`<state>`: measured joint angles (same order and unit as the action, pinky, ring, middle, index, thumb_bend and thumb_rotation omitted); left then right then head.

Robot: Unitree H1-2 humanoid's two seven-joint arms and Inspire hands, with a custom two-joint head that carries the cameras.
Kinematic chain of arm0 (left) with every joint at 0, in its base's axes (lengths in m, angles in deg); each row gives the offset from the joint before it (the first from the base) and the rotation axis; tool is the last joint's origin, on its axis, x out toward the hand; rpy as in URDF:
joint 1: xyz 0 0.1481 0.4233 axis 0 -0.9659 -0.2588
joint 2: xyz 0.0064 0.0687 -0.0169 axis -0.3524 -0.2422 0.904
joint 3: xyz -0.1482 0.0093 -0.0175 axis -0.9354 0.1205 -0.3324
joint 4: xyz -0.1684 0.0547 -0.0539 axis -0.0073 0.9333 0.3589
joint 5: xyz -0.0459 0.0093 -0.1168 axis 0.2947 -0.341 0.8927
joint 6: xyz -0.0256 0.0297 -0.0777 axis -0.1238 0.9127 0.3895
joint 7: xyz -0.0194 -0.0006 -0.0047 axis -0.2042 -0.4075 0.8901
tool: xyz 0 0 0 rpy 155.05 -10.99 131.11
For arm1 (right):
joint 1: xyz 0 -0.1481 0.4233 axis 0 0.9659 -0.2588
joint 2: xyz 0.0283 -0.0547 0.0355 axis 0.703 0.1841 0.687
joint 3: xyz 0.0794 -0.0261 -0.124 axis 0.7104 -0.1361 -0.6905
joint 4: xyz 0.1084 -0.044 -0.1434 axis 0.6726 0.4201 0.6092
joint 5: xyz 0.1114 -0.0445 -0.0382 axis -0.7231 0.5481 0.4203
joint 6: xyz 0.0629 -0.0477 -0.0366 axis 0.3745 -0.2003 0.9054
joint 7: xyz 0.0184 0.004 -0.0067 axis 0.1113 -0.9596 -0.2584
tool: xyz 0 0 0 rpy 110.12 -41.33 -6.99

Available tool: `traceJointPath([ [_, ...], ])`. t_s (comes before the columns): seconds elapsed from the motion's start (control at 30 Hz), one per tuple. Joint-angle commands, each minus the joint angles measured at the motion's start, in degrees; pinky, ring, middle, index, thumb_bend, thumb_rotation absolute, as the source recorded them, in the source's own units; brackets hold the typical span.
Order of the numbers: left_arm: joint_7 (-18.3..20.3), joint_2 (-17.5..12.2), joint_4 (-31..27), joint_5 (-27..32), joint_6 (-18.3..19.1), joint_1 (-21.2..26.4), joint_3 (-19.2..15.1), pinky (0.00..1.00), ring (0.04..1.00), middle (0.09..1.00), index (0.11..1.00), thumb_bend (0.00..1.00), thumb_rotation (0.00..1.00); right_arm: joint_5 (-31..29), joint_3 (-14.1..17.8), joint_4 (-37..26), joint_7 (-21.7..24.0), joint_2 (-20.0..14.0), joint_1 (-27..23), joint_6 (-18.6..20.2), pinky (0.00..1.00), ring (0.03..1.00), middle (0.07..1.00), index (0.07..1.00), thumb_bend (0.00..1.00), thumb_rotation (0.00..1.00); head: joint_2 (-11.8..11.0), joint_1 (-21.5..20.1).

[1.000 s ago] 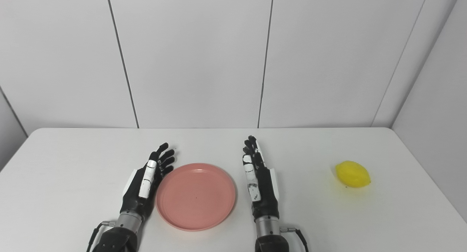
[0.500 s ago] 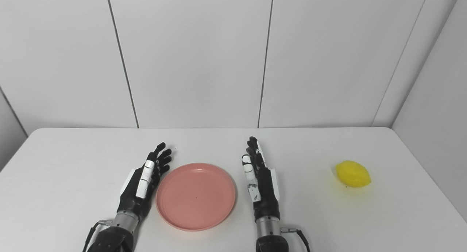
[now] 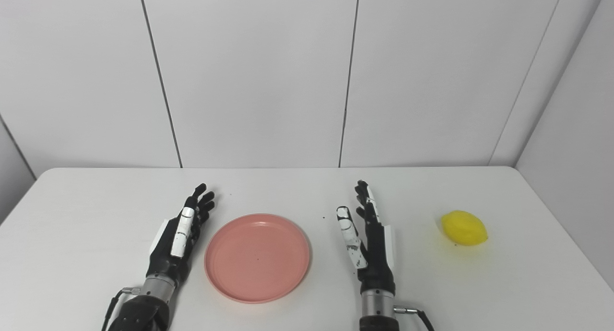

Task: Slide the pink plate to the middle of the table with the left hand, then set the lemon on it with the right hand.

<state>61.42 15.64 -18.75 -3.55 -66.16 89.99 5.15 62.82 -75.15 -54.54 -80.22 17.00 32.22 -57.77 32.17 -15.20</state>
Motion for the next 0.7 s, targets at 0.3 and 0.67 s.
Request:
traceJointPath([
  [0.3, 1.49, -1.08, 0.75, 3.13, 0.3, -0.22, -1.2, 0.98, 0.954, 0.953, 0.96, 0.65, 1.0, 2.95, 3.17, -8.18, -2.4, -1.13, -1.07, 4.97, 0.84, 0.872, 0.871, 0.893, 0.7, 0.52, -0.6, -6.28],
  [0.67, 4.23, -1.66, 1.13, 8.15, 0.87, -0.16, -2.79, 0.96, 0.939, 0.937, 0.941, 0.66, 1.0, 5.31, 4.57, -13.43, -2.66, -2.86, -1.12, 8.95, 0.8, 0.833, 0.84, 0.866, 0.72, 0.38, -0.15, -13.2],
])
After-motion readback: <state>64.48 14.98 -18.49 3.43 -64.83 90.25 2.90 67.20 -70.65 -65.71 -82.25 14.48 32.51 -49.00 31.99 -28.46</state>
